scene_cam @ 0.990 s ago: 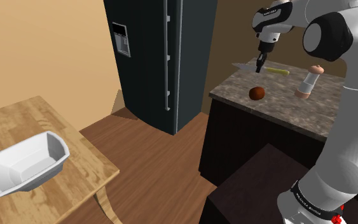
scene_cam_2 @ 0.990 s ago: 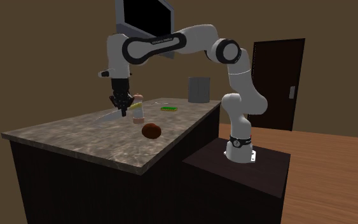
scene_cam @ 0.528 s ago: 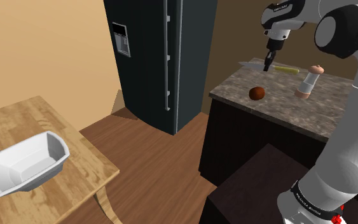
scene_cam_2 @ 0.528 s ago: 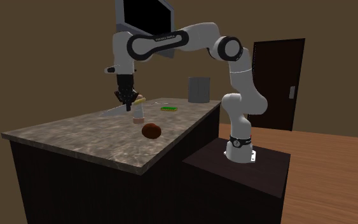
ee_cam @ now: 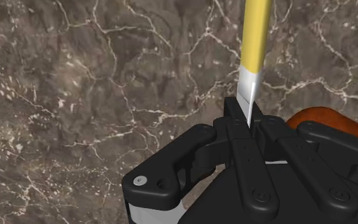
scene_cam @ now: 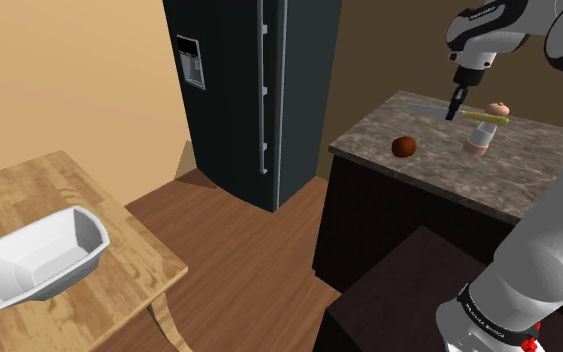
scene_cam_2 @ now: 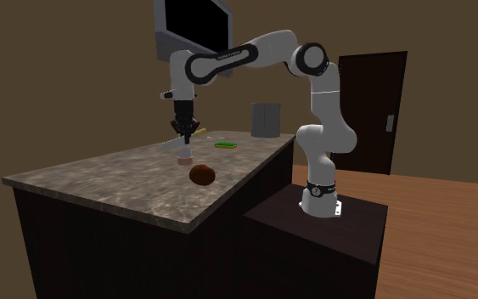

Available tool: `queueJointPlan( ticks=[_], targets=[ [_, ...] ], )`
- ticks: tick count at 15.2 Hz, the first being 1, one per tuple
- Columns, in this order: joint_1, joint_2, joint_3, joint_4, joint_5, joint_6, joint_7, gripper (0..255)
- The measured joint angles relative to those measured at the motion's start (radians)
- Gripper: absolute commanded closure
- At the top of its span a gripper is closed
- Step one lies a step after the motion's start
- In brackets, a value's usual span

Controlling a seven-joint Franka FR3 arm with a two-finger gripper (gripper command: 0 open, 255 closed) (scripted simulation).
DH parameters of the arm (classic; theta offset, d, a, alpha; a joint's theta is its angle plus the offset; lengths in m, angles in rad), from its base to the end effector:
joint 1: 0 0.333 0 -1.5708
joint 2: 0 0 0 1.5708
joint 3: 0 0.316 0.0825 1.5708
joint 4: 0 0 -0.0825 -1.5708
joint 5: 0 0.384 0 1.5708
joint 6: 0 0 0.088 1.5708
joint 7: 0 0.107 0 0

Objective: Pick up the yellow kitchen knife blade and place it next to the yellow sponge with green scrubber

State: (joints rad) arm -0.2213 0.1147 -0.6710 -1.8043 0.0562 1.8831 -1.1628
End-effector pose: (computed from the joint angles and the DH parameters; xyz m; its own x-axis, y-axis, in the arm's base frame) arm 0.3822 -0.4467 0.4879 0.9673 0.2529 -0.0206 0.2530 -0.9675 -0.0024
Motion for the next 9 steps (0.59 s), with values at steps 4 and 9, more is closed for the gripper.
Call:
queueJointPlan(
  ticks=[4,9],
  targets=[
    [-0.031,-0.059,-0.035,-0.050,-0.038,0.004,-0.057,255],
    [-0.081,-0.112,-0.086,-0.109,-0.075,0.024,-0.145,255]
  ],
)
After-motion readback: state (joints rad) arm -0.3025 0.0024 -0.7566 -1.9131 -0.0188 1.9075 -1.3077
